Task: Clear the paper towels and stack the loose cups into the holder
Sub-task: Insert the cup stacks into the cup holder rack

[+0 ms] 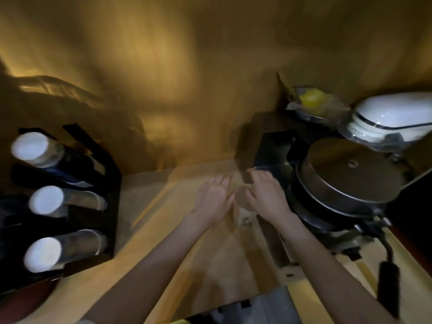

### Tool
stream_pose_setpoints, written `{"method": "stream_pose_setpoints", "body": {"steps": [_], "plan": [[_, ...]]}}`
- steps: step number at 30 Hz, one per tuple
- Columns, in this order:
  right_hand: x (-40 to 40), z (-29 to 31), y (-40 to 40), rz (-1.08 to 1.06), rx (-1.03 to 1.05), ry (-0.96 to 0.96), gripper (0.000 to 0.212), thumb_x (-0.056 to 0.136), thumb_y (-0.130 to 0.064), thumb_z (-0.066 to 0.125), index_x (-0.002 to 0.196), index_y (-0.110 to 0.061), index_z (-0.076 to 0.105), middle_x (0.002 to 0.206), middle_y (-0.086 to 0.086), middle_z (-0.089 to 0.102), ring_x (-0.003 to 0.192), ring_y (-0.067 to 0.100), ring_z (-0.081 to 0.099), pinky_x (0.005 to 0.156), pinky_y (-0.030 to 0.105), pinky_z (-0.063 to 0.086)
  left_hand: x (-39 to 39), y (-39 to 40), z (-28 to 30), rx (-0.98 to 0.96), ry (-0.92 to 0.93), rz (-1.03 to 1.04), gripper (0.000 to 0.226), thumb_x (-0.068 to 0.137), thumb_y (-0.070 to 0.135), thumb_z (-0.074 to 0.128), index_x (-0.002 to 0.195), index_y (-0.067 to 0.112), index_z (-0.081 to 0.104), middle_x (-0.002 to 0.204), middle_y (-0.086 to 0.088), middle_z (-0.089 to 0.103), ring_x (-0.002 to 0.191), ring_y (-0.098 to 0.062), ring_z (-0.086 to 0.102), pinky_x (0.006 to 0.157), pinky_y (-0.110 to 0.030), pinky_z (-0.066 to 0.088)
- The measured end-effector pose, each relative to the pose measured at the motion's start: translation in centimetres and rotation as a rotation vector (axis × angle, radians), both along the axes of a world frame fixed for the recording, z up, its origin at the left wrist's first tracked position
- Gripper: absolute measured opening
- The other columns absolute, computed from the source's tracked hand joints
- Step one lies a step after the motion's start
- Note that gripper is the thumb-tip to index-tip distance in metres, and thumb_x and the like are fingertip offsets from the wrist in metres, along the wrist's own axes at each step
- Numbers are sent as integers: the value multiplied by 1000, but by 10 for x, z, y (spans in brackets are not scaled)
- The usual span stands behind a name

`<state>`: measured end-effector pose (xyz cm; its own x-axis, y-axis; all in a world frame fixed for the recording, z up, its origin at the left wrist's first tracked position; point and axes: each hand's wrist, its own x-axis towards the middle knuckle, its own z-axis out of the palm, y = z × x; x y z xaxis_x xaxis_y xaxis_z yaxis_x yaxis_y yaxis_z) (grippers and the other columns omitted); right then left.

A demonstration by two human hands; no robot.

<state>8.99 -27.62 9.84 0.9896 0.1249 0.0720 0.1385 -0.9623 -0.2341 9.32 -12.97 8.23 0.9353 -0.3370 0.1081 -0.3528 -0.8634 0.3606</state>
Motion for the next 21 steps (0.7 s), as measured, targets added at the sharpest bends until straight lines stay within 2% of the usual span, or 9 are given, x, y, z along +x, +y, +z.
{"method": "stream_pose_setpoints", "body": {"steps": [7,12,13,15,16,17,19,21], "plan": [[-10,-34,-32,-247,193,204,42,93,-25,44,129,-3,36,129,20,49,118,34,49,92,41,44,1,-35,-34,-1,293,125,43,93,36,40,121,5,44,124,-18,52,117,-33,45,96,-41,40],[-2,-50,-31,-413,489,406,34,91,-19,45,120,0,47,120,25,59,107,39,58,90,43,49,3,-30,-43,-130,413,212,42,91,32,48,118,-1,49,119,-23,57,114,-36,50,93,-39,42],[-1,-52,-29,-428,541,412,33,90,-17,46,117,0,50,118,25,61,105,39,59,89,44,50,3,-28,-43,-183,453,227,40,90,31,49,113,-2,53,114,-23,61,111,-35,53,90,-38,43],[0,-52,-25,-427,598,388,29,89,-16,45,113,-2,54,115,25,63,102,39,60,89,48,51,5,-21,-40,-320,564,323,43,90,41,47,87,1,64,97,-23,67,100,-35,61,83,-36,45],[1,-51,-21,-413,605,366,28,89,-15,45,112,-3,54,114,23,63,103,38,59,91,49,50,4,-17,-36,-404,641,403,54,89,49,40,74,3,64,87,-22,67,93,-35,64,81,-36,47],[3,-48,-18,-391,615,334,28,89,-15,45,113,-4,54,115,22,63,104,37,59,92,49,50,4,-11,-31,-512,758,491,67,88,59,32,71,4,65,82,-20,67,87,-34,65,76,-35,48],[5,-40,-8,-320,668,277,31,90,-14,45,119,-8,52,117,18,64,104,33,60,91,50,50,8,5,-27,-805,1081,600,91,80,74,17,89,-2,66,85,-19,69,80,-31,65,68,-31,46],[5,-29,5,-198,741,231,33,91,-14,46,123,-12,48,116,13,64,104,28,60,90,49,51,11,28,-25,-1086,1327,559,102,71,83,19,102,-4,62,87,-18,72,82,-30,67,65,-30,49]]}}
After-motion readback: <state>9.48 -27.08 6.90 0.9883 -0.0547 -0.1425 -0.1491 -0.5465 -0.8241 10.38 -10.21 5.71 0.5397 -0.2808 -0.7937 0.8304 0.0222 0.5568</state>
